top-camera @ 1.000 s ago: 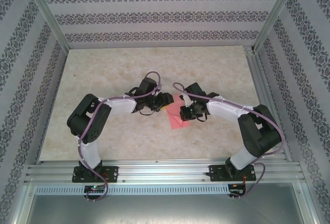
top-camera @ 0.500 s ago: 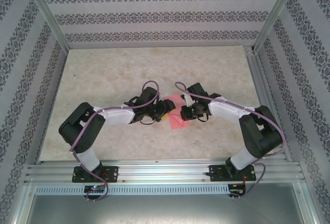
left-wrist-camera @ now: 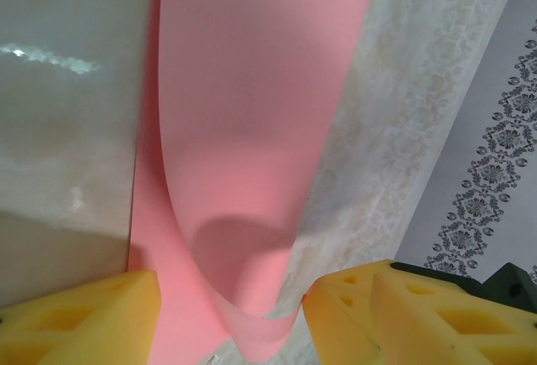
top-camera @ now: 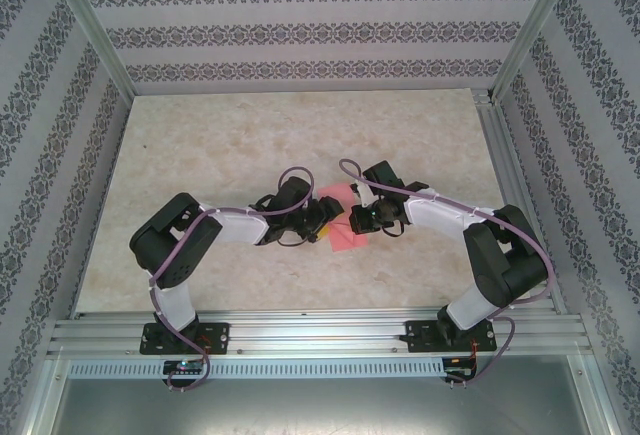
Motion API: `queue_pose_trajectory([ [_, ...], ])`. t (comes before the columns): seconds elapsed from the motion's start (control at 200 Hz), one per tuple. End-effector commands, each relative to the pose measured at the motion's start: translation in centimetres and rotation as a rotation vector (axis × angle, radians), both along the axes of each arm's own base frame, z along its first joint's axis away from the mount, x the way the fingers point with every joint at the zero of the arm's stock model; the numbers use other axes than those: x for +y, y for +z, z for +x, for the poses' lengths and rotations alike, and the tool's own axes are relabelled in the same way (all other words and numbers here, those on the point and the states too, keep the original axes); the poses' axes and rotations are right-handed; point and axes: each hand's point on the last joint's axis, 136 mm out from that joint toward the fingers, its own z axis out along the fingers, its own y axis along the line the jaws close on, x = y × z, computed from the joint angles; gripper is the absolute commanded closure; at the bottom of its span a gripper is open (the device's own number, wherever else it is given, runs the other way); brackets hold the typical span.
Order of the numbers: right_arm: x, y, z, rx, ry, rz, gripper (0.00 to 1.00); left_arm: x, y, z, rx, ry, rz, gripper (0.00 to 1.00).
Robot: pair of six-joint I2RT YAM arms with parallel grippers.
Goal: Fold a paper plane with a square sheet of paper (pick it up from the middle)
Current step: Fold the triangle a second time at the center of the table.
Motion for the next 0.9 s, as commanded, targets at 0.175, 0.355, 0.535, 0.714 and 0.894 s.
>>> queue_pose_trajectory([
  [0.175,0.3,0.8,0.0,-0.014,-0.004,0.056,0.97,-1.4,0.5,0.9,-0.015,0.049,-0.077,0.37],
  [0.355,0.7,1.2,-0.3,-0.017,0.009,0.087,0.90,-2.0,0.2,1.3,-0.006,0.062,-0.103,0.45],
  [0.535,0.9,1.5,-0.8,-0.020,0.023,0.115,0.77,-2.0,0.2,1.4,-0.006,0.070,-0.102,0.48],
  [0.714,1.4,1.5,-1.3,-0.003,0.046,0.148,0.68,-2.0,0.2,1.3,-0.004,0.068,-0.101,0.49],
  [0.894,1.8,2.4,-1.6,-0.043,0.061,0.194,0.58,-2.0,0.1,1.3,0.002,0.076,-0.104,0.52],
])
